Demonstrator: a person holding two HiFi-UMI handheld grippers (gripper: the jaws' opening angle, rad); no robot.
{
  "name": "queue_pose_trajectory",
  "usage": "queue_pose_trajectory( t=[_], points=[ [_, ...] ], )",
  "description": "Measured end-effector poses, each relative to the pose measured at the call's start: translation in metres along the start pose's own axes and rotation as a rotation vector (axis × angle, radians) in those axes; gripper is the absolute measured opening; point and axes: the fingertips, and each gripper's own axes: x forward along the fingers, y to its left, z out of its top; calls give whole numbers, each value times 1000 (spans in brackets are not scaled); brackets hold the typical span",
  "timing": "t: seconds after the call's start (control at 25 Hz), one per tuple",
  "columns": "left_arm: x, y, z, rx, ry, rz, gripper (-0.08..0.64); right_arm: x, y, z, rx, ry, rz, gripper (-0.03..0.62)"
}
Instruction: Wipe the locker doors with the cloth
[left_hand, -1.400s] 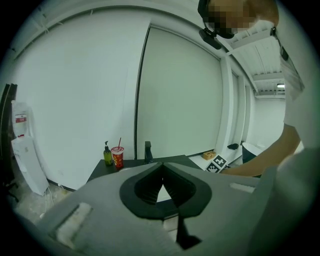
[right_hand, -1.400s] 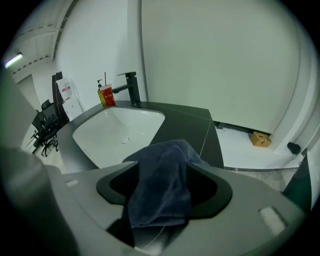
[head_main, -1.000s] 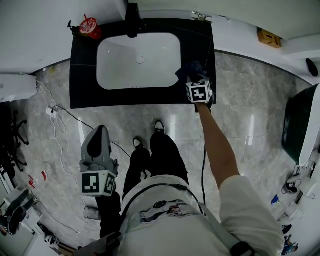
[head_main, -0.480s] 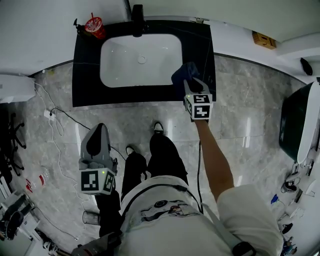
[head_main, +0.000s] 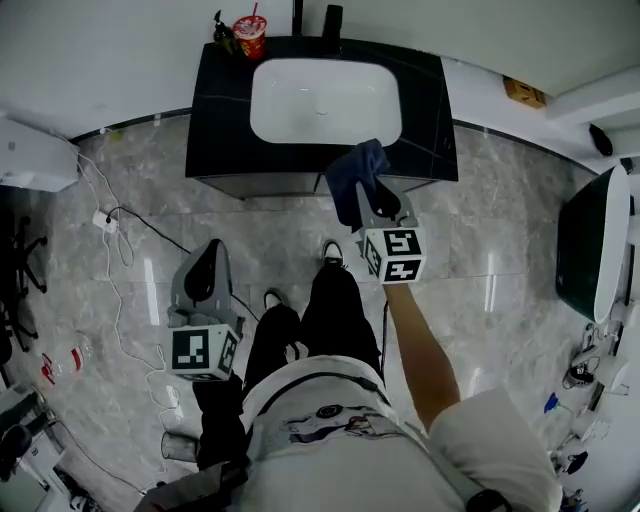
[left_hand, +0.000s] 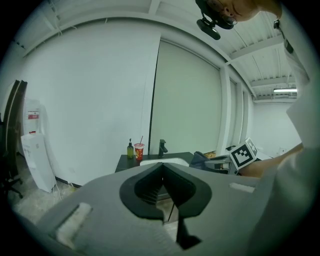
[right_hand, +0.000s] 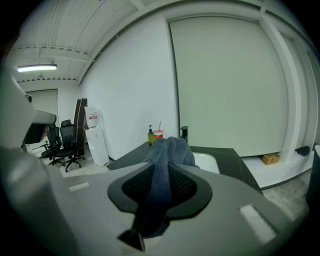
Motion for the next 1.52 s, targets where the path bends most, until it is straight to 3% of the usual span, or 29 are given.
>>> queue_pose_trajectory(
  t=[0.2,0.44,0.6,0.8,0.96,1.16,1.4,1.52],
  points=[
    [-40,31,-37,-8,-1,11,0,-3,89,-12,-69,-29,56,87],
    [-45,51,-96,-45,-4,63,0,7,136,-27,-125,-96,131,89],
    [-21,69,-154,-15,-52,93,0,36,156,-45,-162,-215,177,87],
    [15,81,-242,15,-77,95,0,60,173,-80,-135,-389,218,88],
    [46,95,-309,86,-137,83,1,87,191,-116,-207,-528,240,87],
    [84,121,-394,34,-167,133,1,130,209,-173,-326,-615,260,89],
    [126,138,-470,74,-257,119,0,185,233,-205,-414,-782,273,89],
    [129,143,-499,72,-274,125,0,208,249,-216,-448,-803,278,89]
  ],
)
